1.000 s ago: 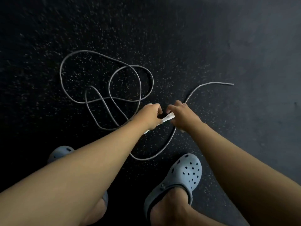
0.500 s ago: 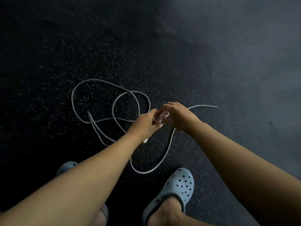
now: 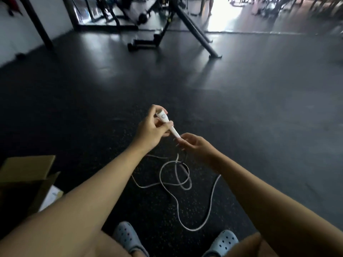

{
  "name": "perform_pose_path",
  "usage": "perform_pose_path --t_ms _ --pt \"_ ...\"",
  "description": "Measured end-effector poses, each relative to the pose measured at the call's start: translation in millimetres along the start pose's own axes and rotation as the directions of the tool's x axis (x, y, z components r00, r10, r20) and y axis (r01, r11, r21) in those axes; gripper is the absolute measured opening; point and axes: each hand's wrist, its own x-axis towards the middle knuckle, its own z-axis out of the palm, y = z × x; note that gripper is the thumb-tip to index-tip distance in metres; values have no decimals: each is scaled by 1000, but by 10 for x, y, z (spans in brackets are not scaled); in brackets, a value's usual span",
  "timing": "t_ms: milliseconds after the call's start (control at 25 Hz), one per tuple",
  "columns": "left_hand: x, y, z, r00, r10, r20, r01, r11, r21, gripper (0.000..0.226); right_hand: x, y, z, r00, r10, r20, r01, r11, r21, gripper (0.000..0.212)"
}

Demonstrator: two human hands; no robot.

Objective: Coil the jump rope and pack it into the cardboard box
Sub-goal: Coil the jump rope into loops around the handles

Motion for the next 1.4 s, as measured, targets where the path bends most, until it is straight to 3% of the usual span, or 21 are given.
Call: perform_pose_path --t_ms 80,160,240,320,360,440,520,600,680,800,920,1080,1200,1280,1360,1400 --pt "-46 269 -312 998 37 -50 -36 999 22 27 -23 -314 11 996 -83 -17 84 996 37 19" --pt "-103 508 -645 978 191 -87 -153 932 328 21 -77 -708 -44 984 -173 -29 173 985 -2 14" --pt "-178 767 -890 923 378 68 -318 655 685 12 -140 -1071 -143 968 -248 -31 244 966 -81 13" --pt "-261 1068 -970 869 412 273 -438 386 812 21 -216 -1381 -226 945 -328 4 326 938 -120 11" --pt "-288 1178 -954 866 376 329 -458 335 823 27 -254 -1498 -257 931 -364 17 362 922 -137 10" --pt "-322 1327 -917 873 322 368 -472 362 804 21 -342 -1672 -296 909 -417 -4 411 897 -162 14" --pt "-300 1364 -915 899 305 315 -435 537 723 17 -431 -1757 -340 901 -426 -77 423 905 -53 22" --pt "-262 1342 -902 942 291 166 -335 829 448 17 -479 -1759 -412 916 -359 -180 385 913 134 35" --pt "-271 1371 -792 968 247 34 -249 964 90 16 -503 -1713 -433 926 -315 -209 361 900 244 46" --pt "-347 1511 -496 985 163 -61 -173 958 -230 19 -569 -1665 -315 932 -319 -171 354 902 246 46" --pt "-339 1625 -225 987 99 -129 -151 853 -500 19 -663 -1657 -155 931 -355 -85 365 909 201 37" --pt "-264 1700 -89 970 37 -240 -192 723 -664 18 -709 -1741 -44 920 -384 -79 392 887 246 26" --pt "-254 1705 -157 980 10 -197 -142 727 -672 14 -723 -1788 -7 899 -418 -133 438 870 225 20" --pt "-243 1632 -271 977 20 -211 -134 832 -539 20 -711 -1818 -26 896 -408 -174 437 878 194 20" --pt "-252 1590 -486 916 133 -379 -206 966 -159 63 -664 -1858 -94 904 -395 -166 416 901 120 19" --pt "-251 1586 -622 859 277 -431 -253 961 112 86 -629 -1887 -148 906 -399 -141 410 910 57 18"
